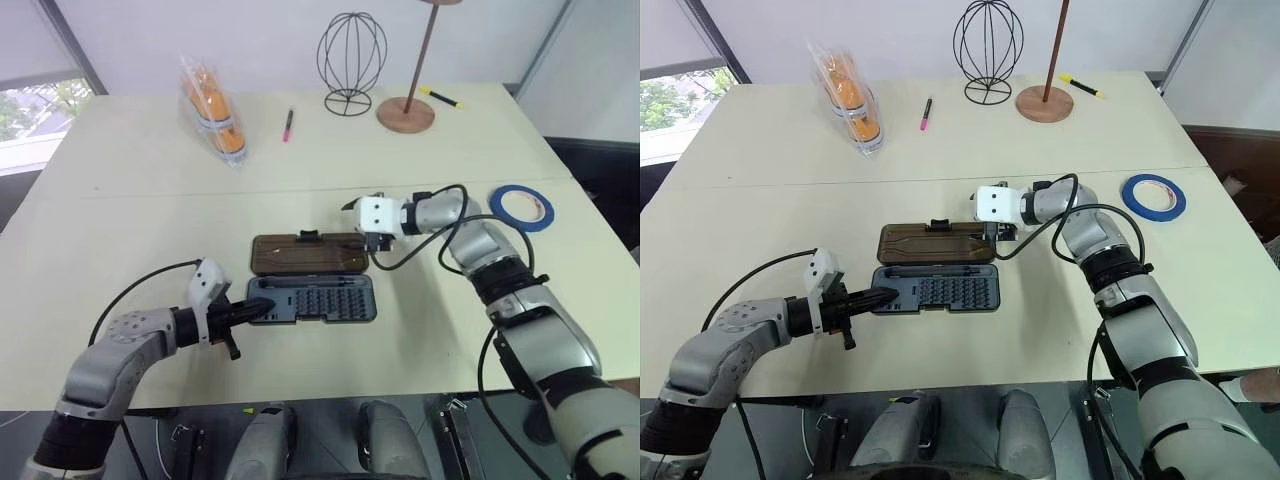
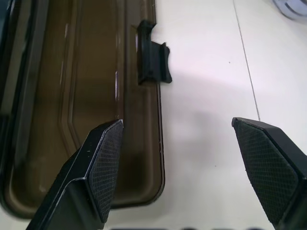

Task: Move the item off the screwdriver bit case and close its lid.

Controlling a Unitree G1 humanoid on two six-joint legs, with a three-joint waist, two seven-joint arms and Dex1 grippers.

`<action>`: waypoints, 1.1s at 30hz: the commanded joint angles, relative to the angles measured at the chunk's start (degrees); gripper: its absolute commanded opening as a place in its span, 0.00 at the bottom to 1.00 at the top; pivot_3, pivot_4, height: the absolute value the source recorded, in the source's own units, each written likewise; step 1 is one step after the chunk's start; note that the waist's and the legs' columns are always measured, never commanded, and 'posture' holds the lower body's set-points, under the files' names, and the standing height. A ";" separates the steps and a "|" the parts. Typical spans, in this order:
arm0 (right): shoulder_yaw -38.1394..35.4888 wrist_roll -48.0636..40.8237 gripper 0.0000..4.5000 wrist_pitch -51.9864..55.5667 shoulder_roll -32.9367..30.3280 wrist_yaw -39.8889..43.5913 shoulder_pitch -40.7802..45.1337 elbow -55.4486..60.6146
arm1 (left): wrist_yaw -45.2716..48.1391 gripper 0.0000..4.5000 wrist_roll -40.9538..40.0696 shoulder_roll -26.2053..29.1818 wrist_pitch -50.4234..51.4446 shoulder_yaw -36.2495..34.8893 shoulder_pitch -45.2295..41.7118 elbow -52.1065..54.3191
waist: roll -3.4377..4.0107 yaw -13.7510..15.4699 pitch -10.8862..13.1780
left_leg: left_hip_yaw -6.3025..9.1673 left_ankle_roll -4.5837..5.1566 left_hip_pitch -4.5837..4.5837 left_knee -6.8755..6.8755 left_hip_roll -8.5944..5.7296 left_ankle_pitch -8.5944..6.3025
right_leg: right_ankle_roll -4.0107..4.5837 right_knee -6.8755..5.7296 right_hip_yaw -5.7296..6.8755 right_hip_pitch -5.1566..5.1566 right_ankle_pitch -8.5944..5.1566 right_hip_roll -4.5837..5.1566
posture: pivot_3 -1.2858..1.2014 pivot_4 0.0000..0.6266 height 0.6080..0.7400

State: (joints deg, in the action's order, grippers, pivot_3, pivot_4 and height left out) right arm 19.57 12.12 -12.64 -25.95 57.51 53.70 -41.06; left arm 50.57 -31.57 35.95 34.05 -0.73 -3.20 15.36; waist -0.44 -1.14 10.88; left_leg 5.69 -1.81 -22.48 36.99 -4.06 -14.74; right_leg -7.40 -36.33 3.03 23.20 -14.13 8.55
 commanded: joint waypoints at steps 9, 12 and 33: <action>-1.44 -0.87 0.84 0.62 2.63 -0.13 3.47 -8.81 | -0.15 0.00 1.78 -0.07 -1.87 0.65 2.46 0.14 | 0.02 -0.05 -0.01 | 0.00 0.00 0.02 0.00 0.00 0.00 | 0.00 -0.01 0.00 0.00 0.00 0.00 | 0.52 0.24 1.00; -1.15 -0.57 0.84 0.03 2.94 -0.35 3.49 -10.06 | -0.29 0.00 1.79 -0.10 -2.14 0.52 3.08 0.50 | 0.03 -0.05 -0.03 | 0.00 0.00 0.04 0.00 0.00 0.00 | 0.01 -0.01 0.00 -0.03 0.00 0.00 | 0.52 0.24 1.00; -2.89 -1.38 0.11 6.90 5.31 6.73 4.70 -19.26 | -2.03 0.00 2.33 -1.39 -3.42 0.58 3.26 1.27 | 0.06 0.10 -0.09 | 0.04 0.14 0.12 -0.01 0.00 -0.08 | 0.07 -0.03 0.01 -0.11 0.05 -0.02 | 0.52 0.24 1.00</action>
State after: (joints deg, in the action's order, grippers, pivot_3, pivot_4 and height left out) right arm 15.53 9.89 -5.96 -21.10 62.91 59.67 -58.36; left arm 49.33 -30.03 34.65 30.44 -0.73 -0.50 16.09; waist -0.38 -1.05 10.78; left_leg 5.73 -1.67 -22.36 36.98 -4.06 -14.82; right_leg -7.33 -36.35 3.04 23.09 -14.08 8.54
